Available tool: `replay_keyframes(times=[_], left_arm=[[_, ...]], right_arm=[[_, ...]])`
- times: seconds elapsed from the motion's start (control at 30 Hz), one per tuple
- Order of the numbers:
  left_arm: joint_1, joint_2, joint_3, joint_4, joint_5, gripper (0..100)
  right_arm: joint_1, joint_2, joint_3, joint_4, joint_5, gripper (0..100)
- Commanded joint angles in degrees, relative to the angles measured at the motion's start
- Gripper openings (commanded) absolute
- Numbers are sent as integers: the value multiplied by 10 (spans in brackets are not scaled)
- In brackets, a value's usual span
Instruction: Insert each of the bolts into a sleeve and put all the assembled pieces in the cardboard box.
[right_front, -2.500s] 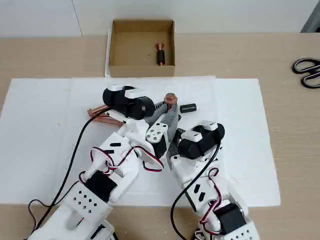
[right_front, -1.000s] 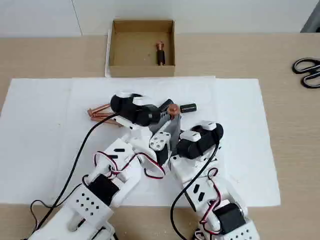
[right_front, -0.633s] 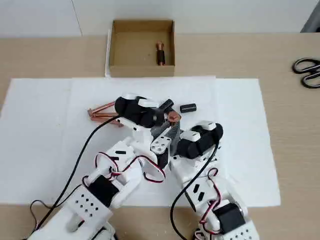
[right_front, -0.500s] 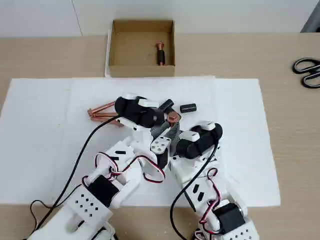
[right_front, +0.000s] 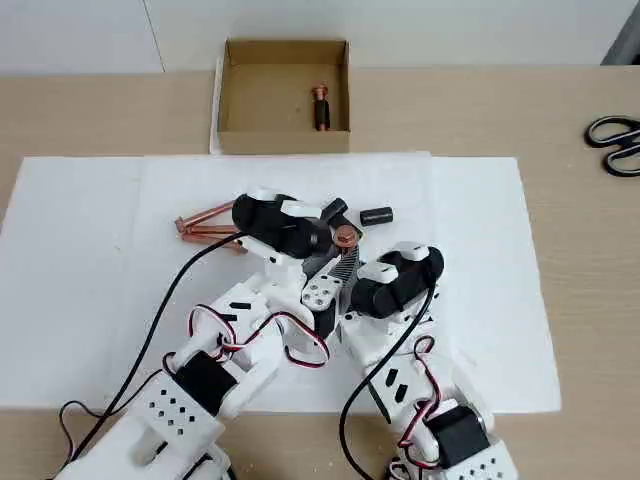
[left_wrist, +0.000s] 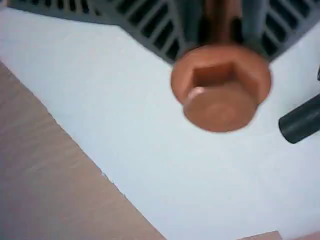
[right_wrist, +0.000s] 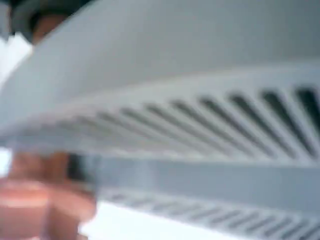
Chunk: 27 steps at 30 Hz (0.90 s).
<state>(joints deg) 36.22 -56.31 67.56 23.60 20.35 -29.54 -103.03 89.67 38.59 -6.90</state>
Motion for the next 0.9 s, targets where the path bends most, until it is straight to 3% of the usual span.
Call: replay_keyframes(times=[0.0, 0.47, 0.87], left_arm=[[9, 0, -3, 8, -11, 6], [10, 0, -24, 88, -11, 6], [27, -2, -25, 91, -11, 9]], right_arm=[[-1, -9, -11, -14, -6, 5], [-1, -9, -13, -17, -5, 5], [-1, -9, -24, -14, -4, 5]])
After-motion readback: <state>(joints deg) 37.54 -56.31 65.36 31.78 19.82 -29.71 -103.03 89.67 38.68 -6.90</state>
